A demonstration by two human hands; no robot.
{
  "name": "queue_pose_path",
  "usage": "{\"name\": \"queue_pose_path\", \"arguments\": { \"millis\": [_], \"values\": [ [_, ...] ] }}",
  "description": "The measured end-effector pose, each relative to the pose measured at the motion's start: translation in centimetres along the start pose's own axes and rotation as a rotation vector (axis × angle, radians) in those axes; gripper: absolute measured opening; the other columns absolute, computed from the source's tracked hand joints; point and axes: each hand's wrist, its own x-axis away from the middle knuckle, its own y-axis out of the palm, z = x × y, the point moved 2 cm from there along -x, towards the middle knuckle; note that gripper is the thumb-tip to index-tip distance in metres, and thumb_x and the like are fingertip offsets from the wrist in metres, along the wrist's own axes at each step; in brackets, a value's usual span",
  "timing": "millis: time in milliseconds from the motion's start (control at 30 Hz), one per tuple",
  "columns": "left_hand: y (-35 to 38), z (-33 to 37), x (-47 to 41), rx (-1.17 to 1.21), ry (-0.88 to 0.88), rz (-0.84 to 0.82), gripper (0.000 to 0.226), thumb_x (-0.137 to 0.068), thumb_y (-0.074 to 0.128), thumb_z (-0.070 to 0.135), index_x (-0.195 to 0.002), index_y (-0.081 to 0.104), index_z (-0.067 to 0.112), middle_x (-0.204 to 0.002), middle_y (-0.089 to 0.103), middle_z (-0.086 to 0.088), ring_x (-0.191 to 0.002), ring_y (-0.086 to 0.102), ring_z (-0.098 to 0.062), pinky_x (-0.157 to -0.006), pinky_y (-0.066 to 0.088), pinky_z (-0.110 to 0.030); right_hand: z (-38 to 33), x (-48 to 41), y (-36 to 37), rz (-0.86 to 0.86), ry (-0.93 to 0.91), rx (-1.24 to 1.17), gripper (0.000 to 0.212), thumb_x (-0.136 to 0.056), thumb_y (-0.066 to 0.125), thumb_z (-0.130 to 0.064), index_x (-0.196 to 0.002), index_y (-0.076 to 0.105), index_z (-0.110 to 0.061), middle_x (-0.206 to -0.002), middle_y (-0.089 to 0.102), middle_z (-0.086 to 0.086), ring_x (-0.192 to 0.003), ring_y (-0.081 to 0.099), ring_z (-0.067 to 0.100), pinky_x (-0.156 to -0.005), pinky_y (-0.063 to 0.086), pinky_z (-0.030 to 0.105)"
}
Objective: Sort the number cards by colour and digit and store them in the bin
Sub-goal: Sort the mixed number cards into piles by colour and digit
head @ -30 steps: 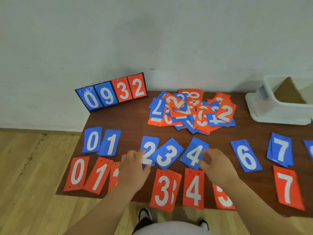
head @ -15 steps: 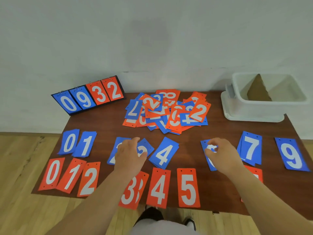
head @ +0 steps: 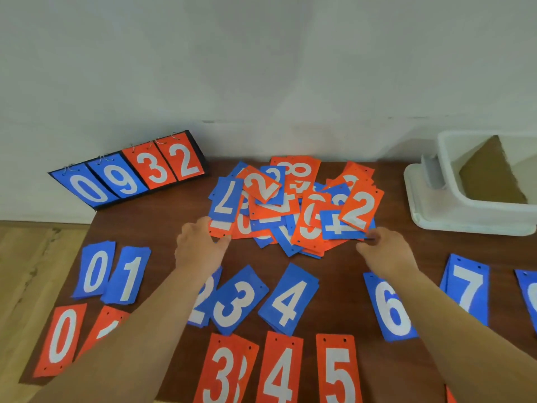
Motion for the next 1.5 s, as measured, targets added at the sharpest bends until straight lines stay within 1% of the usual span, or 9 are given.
{"name": "queue_pose_path", "arguments": {
  "millis": [200,333,633,833,967,1100,1267,1400,1500],
  "values": [
    [2.7,1.9,-8.6,0.009,-0.056,-0.012,0.078,-0.086,0.071,0.056,-0.149,0.037,0.026,-0.139,0.045,-0.011,-0.129,0.049,-0.033,-0.095,0.053,-0.048,-2.5,-8.0,2.1,0.139,0.250,-0.060,0.084,-0.076,0.081,-0.049,-0.138,0.042,-0.010,-0.138,0.043,0.021,-0.120,0.052,0.042,-0.097,0.047,0.048],
    [4.9,1.9,-11.8,-0.005,-0.114,0.007,0.093,-0.083,0.074,0.057,-0.154,0.024,0.026,-0.145,0.043,-0.013,-0.133,0.044,-0.037,-0.101,0.048,-0.053,-2.8,-10.2,3.6,0.197,0.306,0.020,0.103,-0.070,0.085,-0.053,-0.144,0.028,-0.009,-0.141,0.039,0.021,-0.129,0.043,0.043,-0.107,0.040,0.052],
    [6.3,1.3,-12.4,0.024,-0.074,0.106,0.078,-0.082,0.080,0.046,-0.146,0.040,0.028,-0.138,0.047,-0.012,-0.127,0.050,-0.034,-0.097,0.048,-0.051,-1.5,-11.4,3.2,0.228,0.377,-0.147,0.093,-0.072,0.090,-0.029,-0.145,0.035,-0.018,-0.144,0.043,0.017,-0.126,0.050,0.039,-0.093,0.049,0.047],
    [5.4,1.8,-11.5,0.201,0.079,0.122,0.031,-0.094,0.070,0.022,-0.123,0.059,0.020,-0.124,0.051,-0.008,-0.109,0.062,-0.030,-0.076,0.057,-0.038,-0.1,-9.0,1.9,0.327,0.244,-0.139,0.055,-0.086,0.068,-0.011,-0.138,0.052,-0.016,-0.136,0.055,0.016,-0.117,0.057,0.039,-0.091,0.048,0.042],
    [1.2,2.4,-8.2,0.339,0.223,0.171,0.035,-0.095,0.069,0.020,-0.127,0.057,0.026,-0.127,0.058,-0.001,-0.114,0.061,-0.020,-0.077,0.057,-0.034,-0.4,-4.6,-0.6,0.350,0.147,-0.221,0.046,-0.092,0.058,-0.010,-0.137,0.057,-0.019,-0.135,0.060,0.008,-0.116,0.059,0.032,-0.091,0.047,0.037],
    [-3.2,2.8,-0.7,0.589,0.266,-0.162,0.068,-0.083,0.083,0.020,-0.132,0.047,0.051,-0.125,0.056,0.021,-0.114,0.058,-0.006,-0.084,0.057,-0.031,-1.9,1.4,-2.8,0.227,0.048,-0.433,0.036,-0.094,0.067,-0.014,-0.124,0.064,-0.034,-0.112,0.067,-0.006,-0.086,0.067,0.015,-0.064,0.049,0.026],
    [-4.2,3.0,10.3,0.462,0.461,-0.680,0.083,-0.067,0.093,0.031,-0.133,0.050,0.056,-0.134,0.051,0.035,-0.126,0.048,0.010,-0.101,0.048,-0.024,-3.7,8.0,-4.4,0.049,-0.120,-0.567,0.032,-0.091,0.069,-0.007,-0.111,0.069,-0.033,-0.095,0.074,-0.007,-0.079,0.072,0.010,-0.064,0.056,0.025],
    [-5.5,4.6,17.8,0.433,0.576,-0.757,0.075,-0.073,0.090,0.018,-0.128,0.053,0.055,-0.121,0.050,0.049,-0.107,0.048,0.025,-0.082,0.043,-0.003,-5.2,13.6,-5.6,-0.125,-0.301,-0.513,0.032,-0.090,0.067,-0.001,-0.105,0.072,-0.028,-0.085,0.075,-0.007,-0.068,0.066,0.006,-0.061,0.051,0.019],
    [-5.5,4.7,21.5,0.505,0.558,-0.758,0.076,-0.075,0.088,0.013,-0.135,0.055,0.045,-0.127,0.057,0.037,-0.114,0.053,0.017,-0.086,0.046,-0.004,-4.9,17.4,-5.5,-0.315,-0.352,-0.481,0.023,-0.096,0.064,-0.008,-0.102,0.074,-0.027,-0.095,0.077,-0.003,-0.064,0.064,0.002,-0.054,0.047,0.017]
  ]
}}
